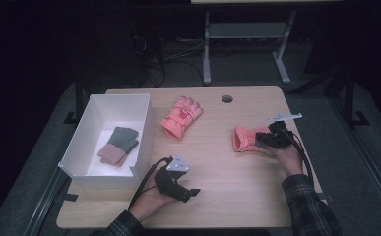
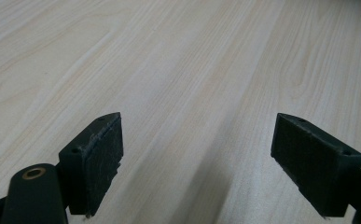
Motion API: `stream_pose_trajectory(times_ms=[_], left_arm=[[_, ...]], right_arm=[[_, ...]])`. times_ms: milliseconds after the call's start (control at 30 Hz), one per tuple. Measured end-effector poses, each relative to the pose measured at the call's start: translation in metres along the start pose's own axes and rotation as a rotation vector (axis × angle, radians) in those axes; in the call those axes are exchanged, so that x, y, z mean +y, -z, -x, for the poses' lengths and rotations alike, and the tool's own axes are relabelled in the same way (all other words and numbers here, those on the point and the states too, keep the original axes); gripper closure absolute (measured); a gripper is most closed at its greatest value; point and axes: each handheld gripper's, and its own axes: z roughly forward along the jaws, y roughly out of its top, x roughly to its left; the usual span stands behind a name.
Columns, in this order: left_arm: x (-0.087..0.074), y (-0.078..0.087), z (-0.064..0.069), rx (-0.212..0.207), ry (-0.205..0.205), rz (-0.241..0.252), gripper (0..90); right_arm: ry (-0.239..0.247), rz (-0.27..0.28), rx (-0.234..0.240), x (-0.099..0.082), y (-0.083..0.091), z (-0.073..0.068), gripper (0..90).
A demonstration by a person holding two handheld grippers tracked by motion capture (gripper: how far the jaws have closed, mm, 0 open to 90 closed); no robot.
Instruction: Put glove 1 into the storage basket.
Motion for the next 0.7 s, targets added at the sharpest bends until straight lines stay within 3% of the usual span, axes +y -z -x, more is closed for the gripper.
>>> stream_pose_trajectory(times_ms=[433,700], left_arm=[[-0.002,0.001,-0.003,0.009,0.022,0.011,16.4],[-0.002,0.003,-0.006,0.015,0.018,0.000,16.4]], right_arm=[[0.029,-0.047,0.065,-0.004,-0.003,-0.005,89.9],[0.104,-0.085,0.139,-0.010,0.002,-0.028,89.9]])
